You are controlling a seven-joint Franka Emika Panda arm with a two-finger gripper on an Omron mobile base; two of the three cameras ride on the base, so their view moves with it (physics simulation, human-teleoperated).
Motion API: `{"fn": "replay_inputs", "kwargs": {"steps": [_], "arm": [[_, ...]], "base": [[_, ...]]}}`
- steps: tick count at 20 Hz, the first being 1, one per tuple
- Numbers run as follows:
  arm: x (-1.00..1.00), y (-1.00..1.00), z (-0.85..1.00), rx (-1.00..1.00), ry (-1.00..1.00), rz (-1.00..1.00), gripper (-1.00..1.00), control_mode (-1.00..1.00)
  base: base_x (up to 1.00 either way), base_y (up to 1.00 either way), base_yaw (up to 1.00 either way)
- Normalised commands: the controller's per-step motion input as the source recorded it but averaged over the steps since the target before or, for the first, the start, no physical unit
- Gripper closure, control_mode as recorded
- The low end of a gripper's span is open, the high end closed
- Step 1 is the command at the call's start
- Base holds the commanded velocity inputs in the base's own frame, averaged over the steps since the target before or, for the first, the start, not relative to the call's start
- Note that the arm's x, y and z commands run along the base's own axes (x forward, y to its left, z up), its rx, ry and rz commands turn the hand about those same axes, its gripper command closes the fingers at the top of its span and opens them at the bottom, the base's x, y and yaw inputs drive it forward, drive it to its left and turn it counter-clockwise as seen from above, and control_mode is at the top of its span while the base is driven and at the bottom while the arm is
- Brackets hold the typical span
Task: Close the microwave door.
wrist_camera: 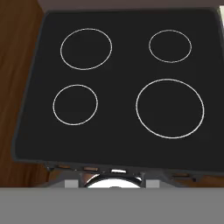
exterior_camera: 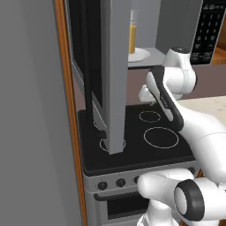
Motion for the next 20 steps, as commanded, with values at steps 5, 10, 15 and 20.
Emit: {"fn": "replay_inputs", "kwargs": {"steps": [5, 10, 15, 20], "arm": [[-0.39, 0.67, 0.00, -0.07, -0.04, 0.05, -1.00, -1.00], [-1.00, 0.97, 0.21, -0.19, -0.53, 0.00, -1.00, -1.00], [-1.00, 0.27, 0.69, -0.13, -0.65, 0.00, -1.00, -1.00], [-1.00, 0.00, 0.72, 0.00, -0.66, 0.00, -1.00, -1.00]], "base": [[0.00, 0.00, 0.00], [0.00, 0.00, 0.00], [0.00, 0.00, 0.00], [0.00, 0.00, 0.00]]}}
